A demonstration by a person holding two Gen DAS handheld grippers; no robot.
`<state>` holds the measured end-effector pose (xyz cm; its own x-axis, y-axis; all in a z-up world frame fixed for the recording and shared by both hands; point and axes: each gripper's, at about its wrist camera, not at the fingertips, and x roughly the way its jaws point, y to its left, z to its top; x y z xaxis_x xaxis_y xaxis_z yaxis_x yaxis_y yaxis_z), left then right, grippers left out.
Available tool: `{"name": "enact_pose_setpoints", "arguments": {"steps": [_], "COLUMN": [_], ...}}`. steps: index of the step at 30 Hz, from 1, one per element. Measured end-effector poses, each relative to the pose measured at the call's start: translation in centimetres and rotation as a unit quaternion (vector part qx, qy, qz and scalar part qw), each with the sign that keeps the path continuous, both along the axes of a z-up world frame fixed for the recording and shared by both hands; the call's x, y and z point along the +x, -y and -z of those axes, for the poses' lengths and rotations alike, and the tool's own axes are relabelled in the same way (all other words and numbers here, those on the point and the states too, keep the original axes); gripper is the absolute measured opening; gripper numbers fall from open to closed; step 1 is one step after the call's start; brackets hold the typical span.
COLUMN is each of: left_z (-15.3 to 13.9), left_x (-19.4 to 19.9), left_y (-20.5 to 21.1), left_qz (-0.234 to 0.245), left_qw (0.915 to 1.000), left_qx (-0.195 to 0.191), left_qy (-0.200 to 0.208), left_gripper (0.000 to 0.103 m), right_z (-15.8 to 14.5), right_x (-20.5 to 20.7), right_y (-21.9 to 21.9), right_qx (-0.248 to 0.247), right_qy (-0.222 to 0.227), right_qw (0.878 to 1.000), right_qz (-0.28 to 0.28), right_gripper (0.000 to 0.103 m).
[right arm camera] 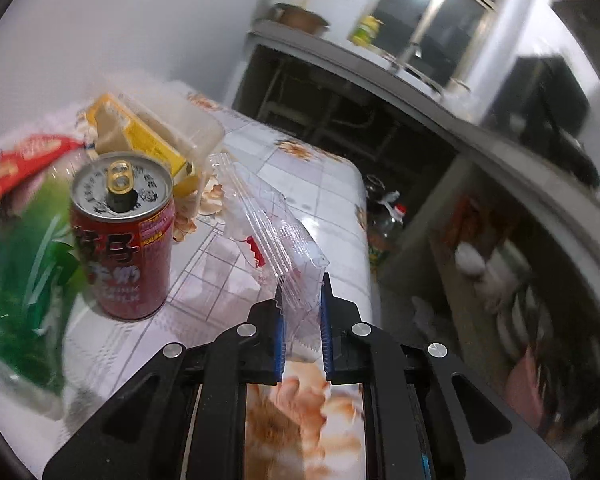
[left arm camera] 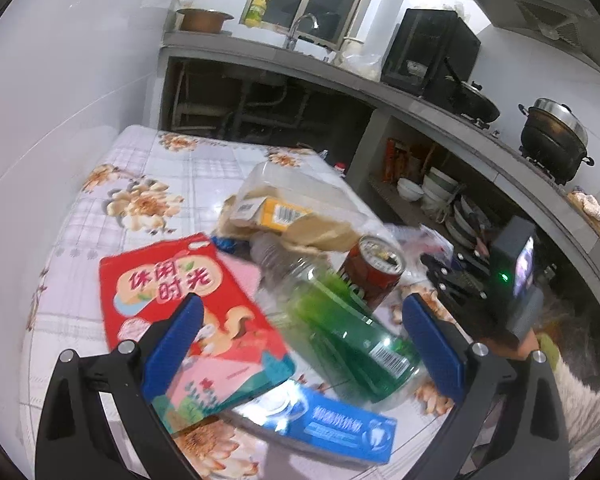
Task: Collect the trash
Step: 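Grasp a clear plastic bag with the right tool, then grasp the yellow box with the left tool while the right tool holds its bag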
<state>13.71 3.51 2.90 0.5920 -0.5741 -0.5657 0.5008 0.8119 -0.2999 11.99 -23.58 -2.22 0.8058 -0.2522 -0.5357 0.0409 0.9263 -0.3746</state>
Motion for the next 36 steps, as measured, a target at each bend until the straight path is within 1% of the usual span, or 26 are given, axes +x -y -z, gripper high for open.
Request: {"name": "enact_pose_setpoints", "arguments": {"steps": [4,7,12,16,21,24,26,28,29,30,31,34,35,36], "left_z": [-1.5,-2.0,-1.8,-1.4,-1.2,-1.4,-2.0,-2.8,-3.2,-3.7,-4.0,-4.5,-4.4,-4.2], "left_x": [0.4,0.4,0.1,-0.3,-0.3,0.1,1.2,3.0,4.2,5.4,6.2,10.2,11.0,12.2], "left_y": [1.3,1.8,1.9,1.3,0.5,0.5,1.0,2.3,3.3,4.3,4.8,7.6,8.5,9.8], "left_qz": [0.006,0.009,0.011,0.004,-0.009,-0.008,0.0,0.01,0.013,0.015,0.018,0.066,0.078,0.098], "left_qw": [0.9996,0.9993,0.9994,0.9996,0.9996,0.9998,0.9999,0.9997,0.9995,0.9992,0.9991,0.9965,0.9953,0.9929], "left_qx": [-0.006,-0.005,0.001,0.007,0.007,0.003,-0.01,-0.011,0.001,0.016,0.022,0.028,0.036,0.059], "left_qy": [0.026,0.036,0.032,0.028,0.024,0.02,0.004,-0.02,-0.029,-0.032,-0.033,-0.044,-0.044,-0.033], "left_gripper": [0.097,0.097,0.097,0.097,0.097,0.097,0.097,0.097,0.097,0.097,0.097,0.097,0.097,0.097], "right_z": [-1.5,-2.4,-3.6,-4.3,-4.9,-5.1,-5.0,-4.7,-4.6,-4.4,-4.4,-4.4,-4.5,-4.6], "right_x": [-1.6,-3.5,-4.8,-5.5,-6.1,-6.2,-6.1,-6.0,-5.9,-6.0,-6.1,-6.4,-6.6,-6.6], "right_y": [0.5,0.8,1.7,2.0,2.5,2.7,2.9,2.9,2.8,2.7,2.7,2.6,2.5,2.5], "right_qx": [0.028,0.055,0.11,0.154,0.24,0.28,0.304,0.312,0.314,0.316,0.32,0.329,0.33,0.33], "right_qy": [0.017,0.03,0.044,0.049,0.047,0.041,0.035,0.03,0.026,0.024,0.024,0.026,0.027,0.027], "right_qw": [0.999,0.997,0.99,0.984,0.967,0.957,0.95,0.948,0.947,0.946,0.945,0.941,0.941,0.941], "right_qz": [0.022,0.047,0.073,0.075,0.064,0.055,0.054,0.059,0.063,0.066,0.068,0.068,0.068,0.067], "right_gripper": [0.013,0.013,0.013,0.013,0.013,0.013,0.013,0.013,0.013,0.013,0.013,0.013,0.013,0.013]}}
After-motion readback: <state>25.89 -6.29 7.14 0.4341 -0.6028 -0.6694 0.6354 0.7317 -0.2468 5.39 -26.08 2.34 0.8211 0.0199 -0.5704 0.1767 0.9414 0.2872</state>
